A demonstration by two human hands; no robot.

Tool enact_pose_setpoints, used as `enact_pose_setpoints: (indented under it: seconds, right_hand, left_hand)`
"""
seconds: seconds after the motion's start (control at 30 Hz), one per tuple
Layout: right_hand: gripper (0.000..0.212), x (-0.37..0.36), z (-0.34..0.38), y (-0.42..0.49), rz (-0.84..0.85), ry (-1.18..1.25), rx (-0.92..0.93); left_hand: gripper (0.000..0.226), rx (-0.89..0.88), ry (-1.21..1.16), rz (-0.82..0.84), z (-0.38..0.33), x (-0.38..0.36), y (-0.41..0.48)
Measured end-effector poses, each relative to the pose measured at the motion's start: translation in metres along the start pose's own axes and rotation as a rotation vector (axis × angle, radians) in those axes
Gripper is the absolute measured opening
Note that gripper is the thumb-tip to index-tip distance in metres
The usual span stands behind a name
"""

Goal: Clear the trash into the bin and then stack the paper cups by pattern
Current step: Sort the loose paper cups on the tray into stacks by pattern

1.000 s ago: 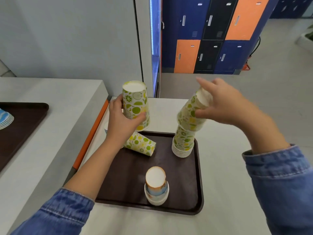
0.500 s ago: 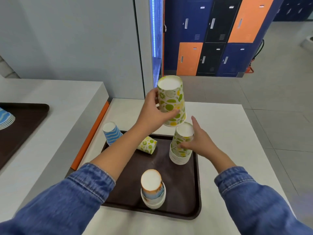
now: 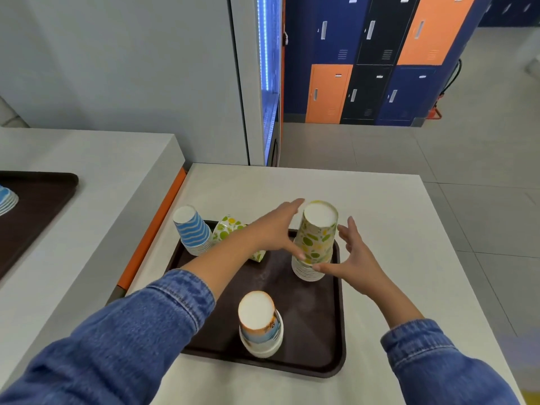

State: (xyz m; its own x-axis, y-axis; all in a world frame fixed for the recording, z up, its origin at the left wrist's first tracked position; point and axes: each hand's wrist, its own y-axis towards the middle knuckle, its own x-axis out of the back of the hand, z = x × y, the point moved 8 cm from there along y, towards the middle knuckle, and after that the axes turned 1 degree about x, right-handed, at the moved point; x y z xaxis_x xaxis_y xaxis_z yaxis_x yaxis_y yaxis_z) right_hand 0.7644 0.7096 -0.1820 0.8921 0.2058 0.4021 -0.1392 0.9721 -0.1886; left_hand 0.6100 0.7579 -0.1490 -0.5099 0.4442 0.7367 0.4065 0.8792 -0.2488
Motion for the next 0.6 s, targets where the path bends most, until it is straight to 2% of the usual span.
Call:
enact_pose_setpoints:
  seconds: [0.03,0.17,0.27,0.37,0.47,0.53,0.6]
  right_hand:
    - [0.131,0.002,0.004,0.0,-0.005,-0.002,0.017]
    - [0.127,0.005,0.023,0.002,-0.023,0.033,0.073]
    - [0.125,0.005,0.036,0.002,-0.038,0.029,0.1]
    - [0.126,0.008,0.041,0.001,-0.047,0.01,0.109]
    - [0.127,0.014,0.037,-0.001,-0.056,0.0,0.106]
    - [0.126,0.016,0.033,-0.003,-0.052,0.008,0.095]
    - [0.124,0.015,0.029,-0.004,-0.048,0.011,0.091]
  left_hand:
    - [0.116,0.035,0.147,0.022,0.013,0.004,0.0]
    - [0.094,0.13,0.719,0.113,0.07,0.004,-0.003]
    - [0.091,0.142,0.939,0.154,0.099,-0.013,-0.006]
    - [0.08,0.098,1.039,0.086,0.109,-0.023,-0.008]
    - [0.074,0.106,0.86,-0.055,0.105,-0.012,-0.01]
    - [0.073,0.148,0.494,-0.295,0.092,0.019,-0.017]
    - [0.076,0.149,-0.018,-0.562,0.069,0.057,-0.034]
